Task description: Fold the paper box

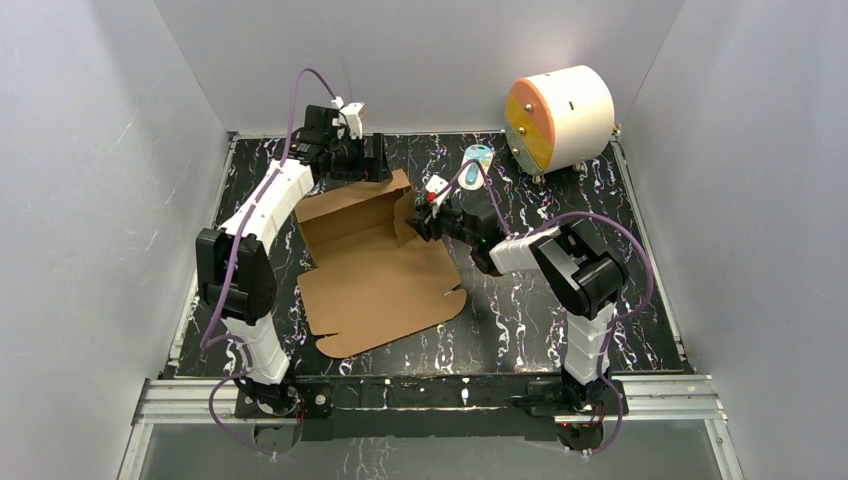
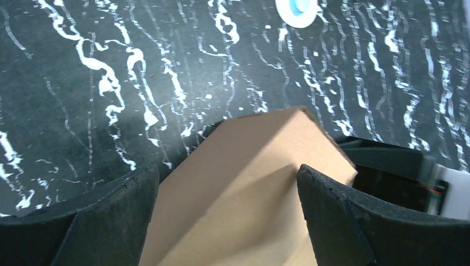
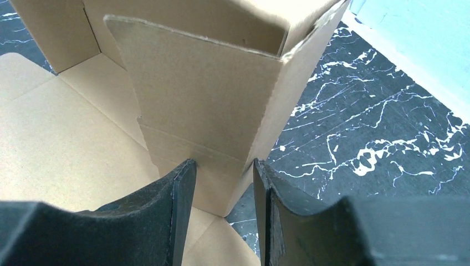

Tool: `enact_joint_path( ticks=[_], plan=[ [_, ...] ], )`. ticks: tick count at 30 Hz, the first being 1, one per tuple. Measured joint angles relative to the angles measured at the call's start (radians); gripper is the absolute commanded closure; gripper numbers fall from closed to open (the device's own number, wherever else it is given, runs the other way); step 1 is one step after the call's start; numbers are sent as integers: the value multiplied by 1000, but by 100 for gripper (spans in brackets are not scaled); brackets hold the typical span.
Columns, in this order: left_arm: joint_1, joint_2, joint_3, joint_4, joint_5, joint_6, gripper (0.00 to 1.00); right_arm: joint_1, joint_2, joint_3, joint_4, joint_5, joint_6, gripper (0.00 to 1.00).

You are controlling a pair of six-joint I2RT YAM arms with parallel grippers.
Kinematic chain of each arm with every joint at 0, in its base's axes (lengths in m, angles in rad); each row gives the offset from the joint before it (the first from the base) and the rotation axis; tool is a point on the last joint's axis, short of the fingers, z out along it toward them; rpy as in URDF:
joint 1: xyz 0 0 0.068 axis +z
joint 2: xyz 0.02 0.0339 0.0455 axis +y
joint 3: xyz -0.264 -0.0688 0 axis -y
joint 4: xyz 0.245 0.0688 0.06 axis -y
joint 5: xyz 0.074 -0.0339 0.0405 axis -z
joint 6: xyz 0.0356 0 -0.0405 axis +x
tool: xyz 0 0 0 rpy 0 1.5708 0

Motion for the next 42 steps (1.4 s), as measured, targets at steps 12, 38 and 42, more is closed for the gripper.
enact_joint_path(
  ticks=[12,38,42],
  plan=[
    [25,21,49,-24,192,-36,10,0,32,12,36,-10,-42,45],
    [58,87,54,-44,445,-85,12,-18,120,105,105,-105,-136,52],
    [58,87,54,-47,479,-92,12,-18,120,107,104,-124,-134,53]
  ],
)
